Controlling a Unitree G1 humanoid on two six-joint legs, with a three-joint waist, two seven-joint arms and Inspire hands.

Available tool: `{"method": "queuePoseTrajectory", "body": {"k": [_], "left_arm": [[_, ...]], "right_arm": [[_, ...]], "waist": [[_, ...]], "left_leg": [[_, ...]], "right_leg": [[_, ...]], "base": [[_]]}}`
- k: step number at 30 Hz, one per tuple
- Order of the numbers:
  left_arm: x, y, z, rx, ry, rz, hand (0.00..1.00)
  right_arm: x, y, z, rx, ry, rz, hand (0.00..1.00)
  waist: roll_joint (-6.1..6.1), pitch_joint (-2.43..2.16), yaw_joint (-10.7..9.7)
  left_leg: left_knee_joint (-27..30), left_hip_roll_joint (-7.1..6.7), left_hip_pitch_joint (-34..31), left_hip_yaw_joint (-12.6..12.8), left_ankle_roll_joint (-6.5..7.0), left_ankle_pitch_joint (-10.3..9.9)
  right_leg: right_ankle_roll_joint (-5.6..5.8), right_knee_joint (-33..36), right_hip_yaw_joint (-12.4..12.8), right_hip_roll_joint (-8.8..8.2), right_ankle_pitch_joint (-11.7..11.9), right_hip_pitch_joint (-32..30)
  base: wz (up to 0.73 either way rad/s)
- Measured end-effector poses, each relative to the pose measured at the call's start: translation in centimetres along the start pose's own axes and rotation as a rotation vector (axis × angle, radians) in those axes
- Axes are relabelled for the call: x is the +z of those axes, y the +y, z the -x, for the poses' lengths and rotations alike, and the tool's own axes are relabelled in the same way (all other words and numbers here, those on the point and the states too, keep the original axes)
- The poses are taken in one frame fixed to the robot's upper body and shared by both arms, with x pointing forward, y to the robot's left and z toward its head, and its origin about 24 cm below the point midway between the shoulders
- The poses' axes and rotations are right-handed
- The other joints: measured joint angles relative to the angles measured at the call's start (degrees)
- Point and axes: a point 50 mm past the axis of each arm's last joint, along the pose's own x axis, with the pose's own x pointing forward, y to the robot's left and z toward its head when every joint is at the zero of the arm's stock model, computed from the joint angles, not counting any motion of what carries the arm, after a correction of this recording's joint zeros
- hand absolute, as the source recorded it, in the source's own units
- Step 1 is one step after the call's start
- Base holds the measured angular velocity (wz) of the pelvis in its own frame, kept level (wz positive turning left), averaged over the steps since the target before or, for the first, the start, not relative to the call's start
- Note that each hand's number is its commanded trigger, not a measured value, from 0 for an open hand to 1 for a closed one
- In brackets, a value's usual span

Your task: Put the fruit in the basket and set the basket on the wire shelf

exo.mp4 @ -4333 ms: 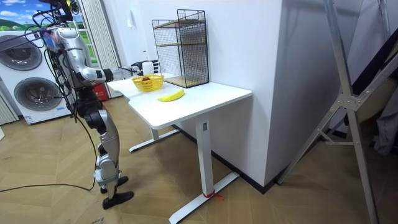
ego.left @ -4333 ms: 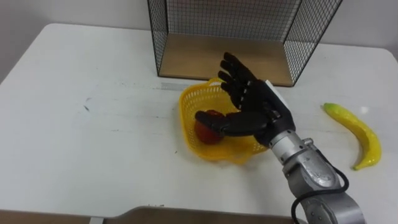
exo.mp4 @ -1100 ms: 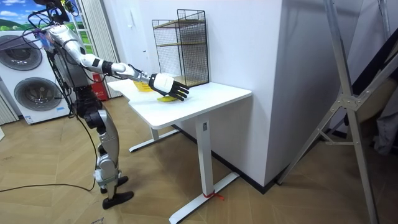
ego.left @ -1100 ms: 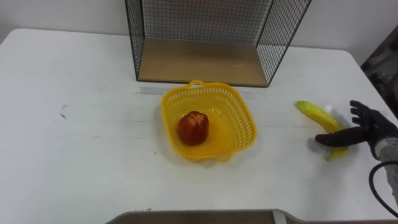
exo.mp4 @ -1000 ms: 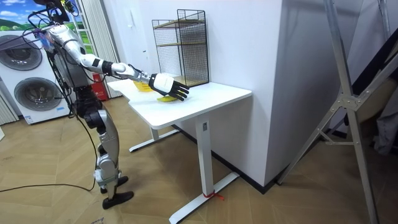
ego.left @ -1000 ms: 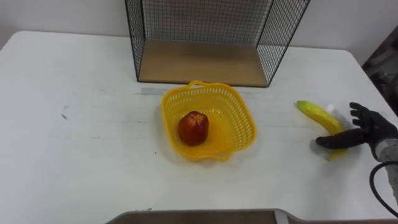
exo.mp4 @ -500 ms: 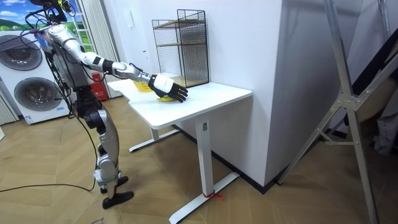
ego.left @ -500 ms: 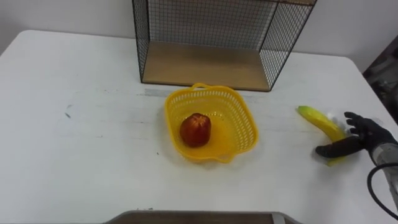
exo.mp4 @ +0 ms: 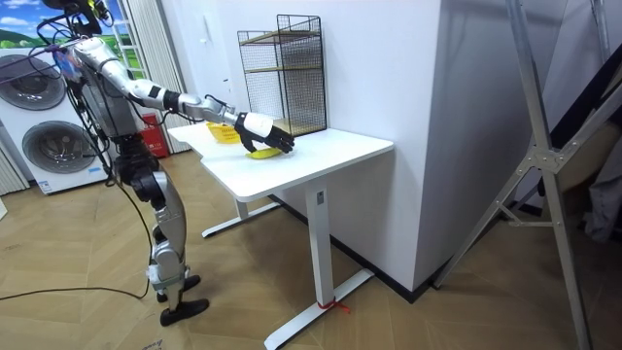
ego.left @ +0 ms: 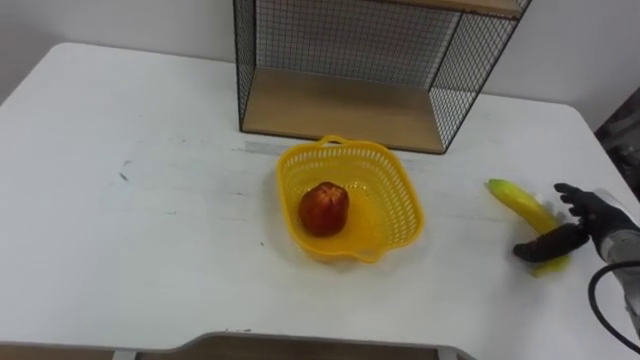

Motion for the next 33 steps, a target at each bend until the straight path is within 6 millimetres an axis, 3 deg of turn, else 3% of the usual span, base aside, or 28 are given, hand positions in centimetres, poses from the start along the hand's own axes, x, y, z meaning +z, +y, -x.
{"method": "queuePoseTrajectory", "body": {"k": [3, 5, 6, 8, 9, 15, 22, 28, 33], "left_arm": [[0.4, 0.4, -0.1, 0.007, -0.004, -0.018, 0.00], [0.8, 0.7, -0.1, 0.014, -0.014, -0.020, 0.00], [1.1, 0.8, -0.1, 0.017, -0.020, -0.020, 0.00], [1.2, 0.8, -0.1, 0.017, -0.026, -0.030, 0.00], [1.2, 0.8, -0.1, 0.017, -0.027, -0.030, 0.00], [1.4, 0.8, -0.1, 0.016, -0.033, -0.026, 0.00], [1.2, 0.8, -0.1, 0.017, -0.028, -0.030, 0.00], [1.4, 0.6, -0.1, 0.012, -0.033, -0.027, 0.00], [1.3, 0.5, -0.1, 0.010, -0.027, -0.026, 0.00]], "right_arm": [[0.0, 0.0, 0.0, -0.006, 0.005, 0.031, 0.00], [0.0, 0.0, 0.0, -0.011, 0.005, 0.044, 0.08], [0.1, 0.0, 0.0, -0.014, 0.004, 0.046, 0.51], [0.1, 0.0, 0.0, -0.023, 0.003, 0.052, 0.88], [0.1, 0.0, 0.0, -0.025, 0.002, 0.053, 1.00], [0.0, 0.7, 0.0, -0.019, -0.006, 0.075, 1.00], [-0.1, 0.3, 0.0, -0.095, 0.001, 0.070, 1.00], [-0.2, 0.1, 0.1, -0.094, 0.001, 0.007, 1.00], [-0.3, 0.2, 0.1, -0.092, 0.003, -0.018, 1.00]], "waist": [[-0.03, 0.03, 0.47], [-0.03, 0.04, 0.95], [-0.02, 0.04, 1.02], [0.00, 0.05, 0.99], [0.00, 0.05, 0.97], [0.05, 0.08, 0.87], [0.99, 0.24, 0.88], [1.37, 0.10, 0.71], [1.72, -0.31, 0.71]], "left_leg": [[-0.22, 0.02, 0.19, -0.02, 0.00, -0.01], [-0.19, 0.01, 0.23, -0.02, 0.00, -0.01], [-0.16, 0.01, 0.21, -0.02, 0.00, -0.01], [-0.14, 0.01, 0.26, -0.03, 0.00, -0.01], [-0.14, 0.01, 0.26, -0.03, 0.00, -0.01], [-0.17, -0.01, 0.20, -0.07, 0.00, -0.01], [-0.17, 0.10, -0.03, -0.40, -0.15, 0.08], [-0.29, 0.09, 0.04, -0.41, -0.16, 0.08], [-0.42, 0.09, 0.21, -0.41, -0.15, 0.07]], "right_leg": [[0.00, -0.01, 0.01, 0.03, 0.00, 0.31], [0.00, 0.00, -0.02, 0.02, 0.00, 0.30], [-0.01, 0.00, -0.05, 0.03, 0.01, 0.30], [-0.02, -0.01, -0.03, 0.02, 0.02, 0.30], [-0.02, -0.01, -0.03, 0.02, 0.02, 0.30], [0.01, -0.02, -0.02, 0.04, 0.12, 0.45], [0.02, -0.13, -0.12, 0.06, 0.12, -0.16], [0.02, -0.12, -0.05, 0.04, 0.12, 0.24], [0.02, -0.09, 0.04, 0.04, 0.12, 0.38]], "base": [[0.00], [0.00], [0.00], [0.00], [0.00], [0.00], [0.01], [0.00], [0.00]]}}
